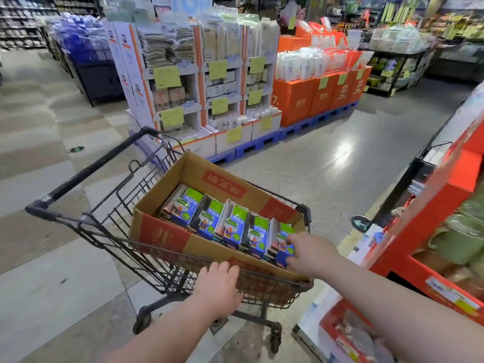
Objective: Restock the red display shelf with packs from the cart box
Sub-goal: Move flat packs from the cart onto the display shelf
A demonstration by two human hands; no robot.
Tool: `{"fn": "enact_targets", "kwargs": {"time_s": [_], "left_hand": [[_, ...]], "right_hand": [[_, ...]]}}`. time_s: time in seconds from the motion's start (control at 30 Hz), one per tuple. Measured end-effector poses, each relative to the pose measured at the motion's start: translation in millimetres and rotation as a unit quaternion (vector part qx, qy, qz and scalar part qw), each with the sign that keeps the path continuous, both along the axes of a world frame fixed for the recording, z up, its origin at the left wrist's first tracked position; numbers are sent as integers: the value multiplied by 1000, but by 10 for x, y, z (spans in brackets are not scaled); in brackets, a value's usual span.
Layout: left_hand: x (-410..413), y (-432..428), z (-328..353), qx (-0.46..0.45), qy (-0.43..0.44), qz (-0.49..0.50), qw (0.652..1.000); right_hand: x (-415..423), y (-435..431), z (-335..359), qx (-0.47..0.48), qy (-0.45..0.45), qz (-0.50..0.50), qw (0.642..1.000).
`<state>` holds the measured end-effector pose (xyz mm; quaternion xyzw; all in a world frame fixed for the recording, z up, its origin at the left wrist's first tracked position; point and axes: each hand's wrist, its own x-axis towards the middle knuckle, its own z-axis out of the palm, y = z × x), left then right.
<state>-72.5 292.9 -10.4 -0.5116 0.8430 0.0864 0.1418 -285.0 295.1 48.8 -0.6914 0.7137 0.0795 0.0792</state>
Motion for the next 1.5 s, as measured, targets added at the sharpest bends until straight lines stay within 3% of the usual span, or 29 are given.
{"fn": "enact_targets", "kwargs": {"time_s": [0.23,0.53,0.9,1.07,1.3,1.5], "left_hand": [[38,-403,-71,12,16,3,1000],[-175,-1473,-145,29,-9,37,999],[-659,-2553,-703,113,-55,96,987],[-700,-2899,-1049,153,-59,144,976],[-678,-3245,-1457,218,-24,271,937],[-738,-3463,-1732,244,66,422,871]], "right_hand": [[-82,-646,-18,18,0,7,1000],[-507,-1512,-841,133,-47,-32,990],[-1061,-2163,-1908,266,-140,-122,946],[-1167,-2350,-2368,305,-208,-195,909],[-1152,-2376,-2899,295,-312,-308,849],[-909,-2133,-2981,292,-281,-247,880]]}}
